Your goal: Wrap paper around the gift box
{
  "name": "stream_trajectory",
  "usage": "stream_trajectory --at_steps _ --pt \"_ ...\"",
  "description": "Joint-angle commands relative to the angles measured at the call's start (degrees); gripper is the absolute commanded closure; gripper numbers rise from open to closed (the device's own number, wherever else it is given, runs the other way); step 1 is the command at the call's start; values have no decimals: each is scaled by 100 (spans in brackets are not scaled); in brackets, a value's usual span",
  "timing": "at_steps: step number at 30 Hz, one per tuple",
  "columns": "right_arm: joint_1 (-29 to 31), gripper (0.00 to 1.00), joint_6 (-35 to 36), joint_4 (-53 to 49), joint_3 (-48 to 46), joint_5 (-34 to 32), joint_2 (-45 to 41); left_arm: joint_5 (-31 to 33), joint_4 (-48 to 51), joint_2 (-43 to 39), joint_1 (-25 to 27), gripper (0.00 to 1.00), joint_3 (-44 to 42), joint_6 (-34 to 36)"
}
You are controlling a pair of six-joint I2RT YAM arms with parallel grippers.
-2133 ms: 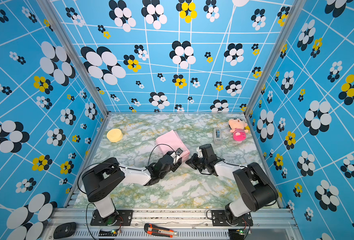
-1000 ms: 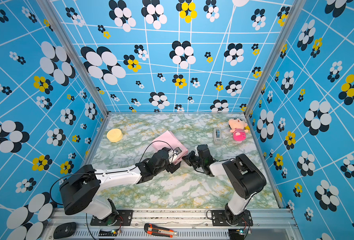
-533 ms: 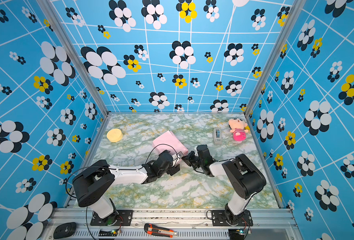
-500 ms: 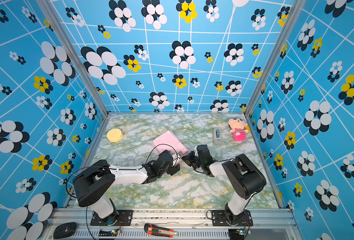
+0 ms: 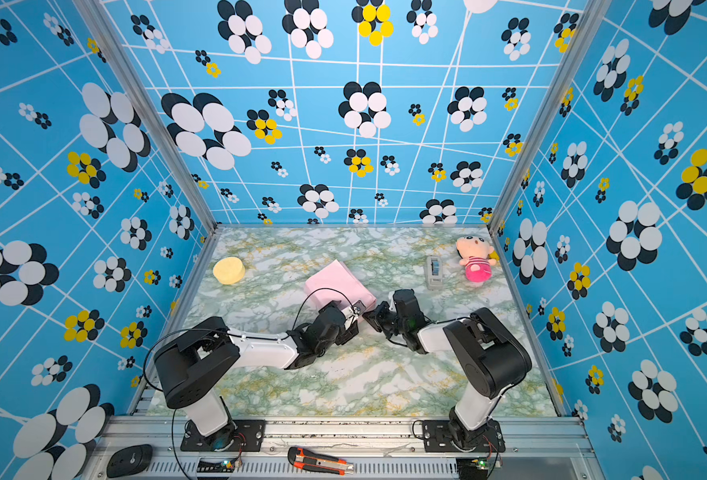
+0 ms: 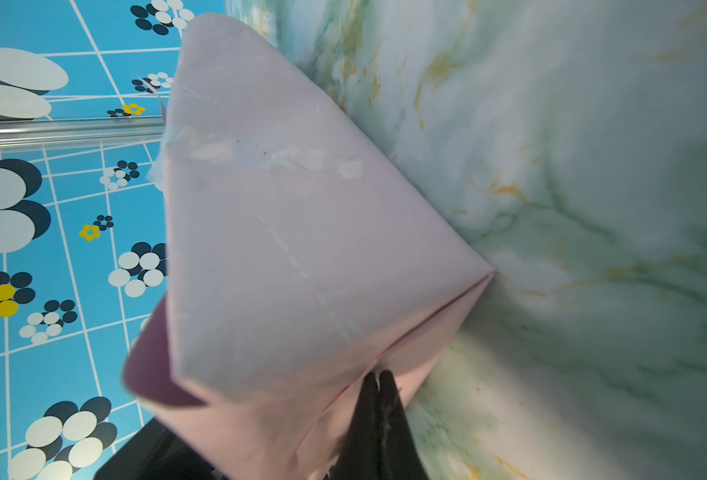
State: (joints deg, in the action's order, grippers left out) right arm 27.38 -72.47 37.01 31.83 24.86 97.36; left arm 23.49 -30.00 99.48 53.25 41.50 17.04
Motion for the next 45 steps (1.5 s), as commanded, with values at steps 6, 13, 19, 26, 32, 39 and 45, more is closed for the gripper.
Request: stream_trajectory --at_steps 6,13,19,26,32,39,45 --pt "11 90 207 -18 -221 -152 -540 -255 338 228 -180 22 -557 -608" --pt "-742 78 1281 -1735 -127 -95 -1731 -381 210 339 -263 23 -610 -701" --pt "-2353 74 3124 -3791 673 496 -2116 -416 213 344 -279 23 -599 -711" --pt "-3862 70 5278 -5606 2223 1100 -1180 -417 283 326 -281 23 -616 -728" --pt "-4099 67 6364 -6234 3563 1193 -95 -404 319 325 -273 23 -591 -746" --pt "-4133 64 6939 -6331 4448 1274 1013 -429 328 335 -281 23 -573 -781" --pt "-4218 63 7068 -6242 4634 1438 1501 -442 286 353 -281 23 -591 -837"
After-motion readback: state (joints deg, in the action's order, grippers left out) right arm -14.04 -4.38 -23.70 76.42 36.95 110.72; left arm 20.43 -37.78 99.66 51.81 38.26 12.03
